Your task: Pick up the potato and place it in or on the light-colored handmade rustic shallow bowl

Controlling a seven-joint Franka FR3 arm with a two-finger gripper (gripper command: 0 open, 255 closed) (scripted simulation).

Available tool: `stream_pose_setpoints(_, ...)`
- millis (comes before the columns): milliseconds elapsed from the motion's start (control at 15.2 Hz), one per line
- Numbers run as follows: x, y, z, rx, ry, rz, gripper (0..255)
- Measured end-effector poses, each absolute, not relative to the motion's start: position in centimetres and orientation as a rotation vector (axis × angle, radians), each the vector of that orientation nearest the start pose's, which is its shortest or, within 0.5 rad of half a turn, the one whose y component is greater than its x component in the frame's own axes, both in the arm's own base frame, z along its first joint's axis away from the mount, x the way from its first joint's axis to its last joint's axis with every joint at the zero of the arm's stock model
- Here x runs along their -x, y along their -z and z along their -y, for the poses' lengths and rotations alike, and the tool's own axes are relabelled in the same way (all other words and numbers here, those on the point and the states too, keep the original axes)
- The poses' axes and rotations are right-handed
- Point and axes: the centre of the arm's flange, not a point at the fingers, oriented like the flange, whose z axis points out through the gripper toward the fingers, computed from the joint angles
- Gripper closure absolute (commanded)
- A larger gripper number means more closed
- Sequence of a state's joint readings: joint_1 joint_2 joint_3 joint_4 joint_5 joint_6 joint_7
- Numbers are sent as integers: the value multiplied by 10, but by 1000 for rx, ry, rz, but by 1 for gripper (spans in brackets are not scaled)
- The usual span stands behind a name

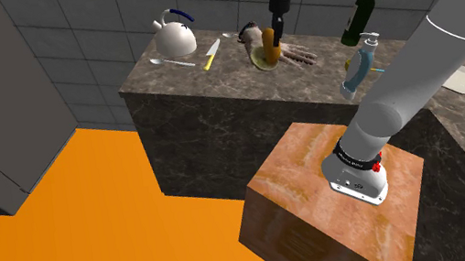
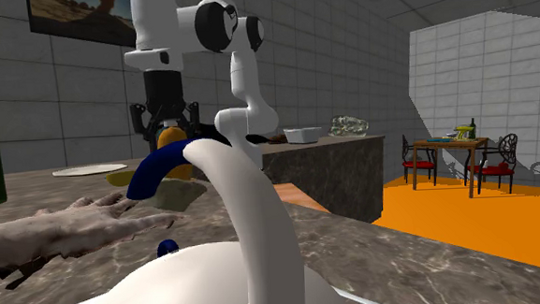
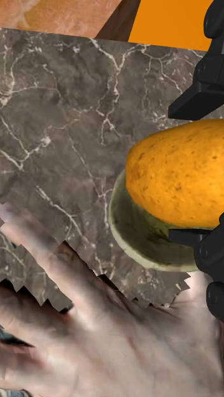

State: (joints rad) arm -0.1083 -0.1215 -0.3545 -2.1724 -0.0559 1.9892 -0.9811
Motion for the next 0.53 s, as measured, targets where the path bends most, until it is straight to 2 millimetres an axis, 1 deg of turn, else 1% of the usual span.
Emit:
stream_pose_setpoints(396, -449, -432, 231, 2986, -88, 837, 255)
stream_pose_setpoints(462, -449, -432, 231, 2987, -88, 837, 0)
stream_pose_setpoints(528, -449, -432, 231, 2987, -87, 837, 0)
